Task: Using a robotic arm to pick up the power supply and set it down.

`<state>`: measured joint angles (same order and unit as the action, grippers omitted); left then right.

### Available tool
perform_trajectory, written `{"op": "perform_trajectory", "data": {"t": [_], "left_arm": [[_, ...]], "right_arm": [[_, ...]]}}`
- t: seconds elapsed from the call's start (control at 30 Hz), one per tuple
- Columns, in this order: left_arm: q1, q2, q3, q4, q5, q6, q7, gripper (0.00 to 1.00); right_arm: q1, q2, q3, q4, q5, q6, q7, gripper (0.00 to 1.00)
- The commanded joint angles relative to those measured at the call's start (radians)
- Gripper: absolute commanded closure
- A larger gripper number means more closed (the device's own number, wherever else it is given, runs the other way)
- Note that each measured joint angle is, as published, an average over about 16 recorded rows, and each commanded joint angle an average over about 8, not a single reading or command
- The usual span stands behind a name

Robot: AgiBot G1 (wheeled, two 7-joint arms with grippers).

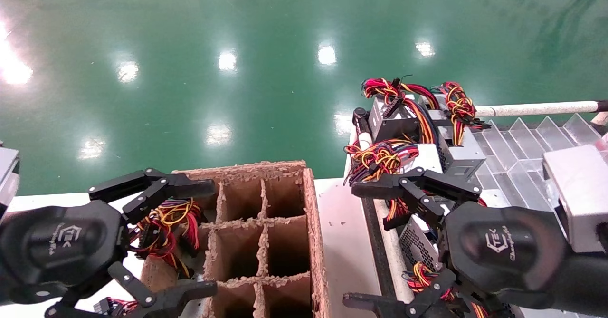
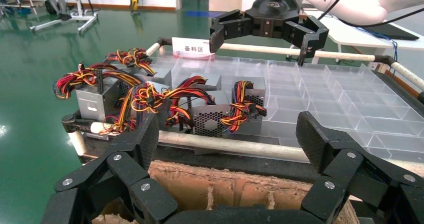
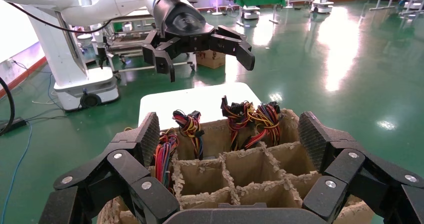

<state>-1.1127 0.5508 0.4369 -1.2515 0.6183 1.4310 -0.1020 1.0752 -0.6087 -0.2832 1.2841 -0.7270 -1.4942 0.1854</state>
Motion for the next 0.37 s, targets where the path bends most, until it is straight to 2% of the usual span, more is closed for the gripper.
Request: {"op": "perform_trajectory", "data": {"t": [0.03,0.37], "left_arm": [[0.0,0.0,0.0,0.0,0.0,0.0,0.0,0.0],[0.0,0.0,0.0,0.0,0.0,0.0,0.0,0.0]], "right_arm": [[0.0,0.0,0.0,0.0,0.0,0.0,0.0,0.0],[0.0,0.0,0.0,0.0,0.0,0.0,0.0,0.0]]}}
